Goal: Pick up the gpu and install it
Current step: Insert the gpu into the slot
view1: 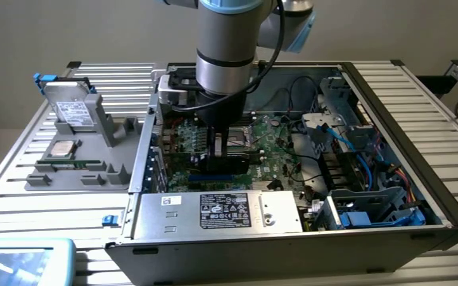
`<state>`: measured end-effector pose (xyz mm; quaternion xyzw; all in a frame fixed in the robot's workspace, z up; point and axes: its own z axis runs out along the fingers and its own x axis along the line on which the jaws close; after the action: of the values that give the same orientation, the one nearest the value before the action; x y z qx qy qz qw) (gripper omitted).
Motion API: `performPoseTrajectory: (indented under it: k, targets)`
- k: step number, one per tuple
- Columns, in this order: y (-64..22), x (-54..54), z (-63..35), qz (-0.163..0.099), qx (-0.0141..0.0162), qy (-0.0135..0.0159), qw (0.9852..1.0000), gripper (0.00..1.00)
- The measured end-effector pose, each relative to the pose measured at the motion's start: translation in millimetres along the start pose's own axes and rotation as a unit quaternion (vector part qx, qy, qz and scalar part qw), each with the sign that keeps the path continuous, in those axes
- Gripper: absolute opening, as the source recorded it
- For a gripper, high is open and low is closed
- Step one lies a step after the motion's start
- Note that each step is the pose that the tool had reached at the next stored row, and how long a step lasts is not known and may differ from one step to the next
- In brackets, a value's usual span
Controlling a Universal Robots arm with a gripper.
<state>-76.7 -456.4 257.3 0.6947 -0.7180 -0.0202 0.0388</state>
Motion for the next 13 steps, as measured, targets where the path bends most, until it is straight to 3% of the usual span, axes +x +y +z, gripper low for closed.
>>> performPoseTrajectory:
  k: [13]
  targets:
    - [1.1, 0.4, 2.0, 0.000, 0.0016, -0.0003, 1.0000, 0.28]
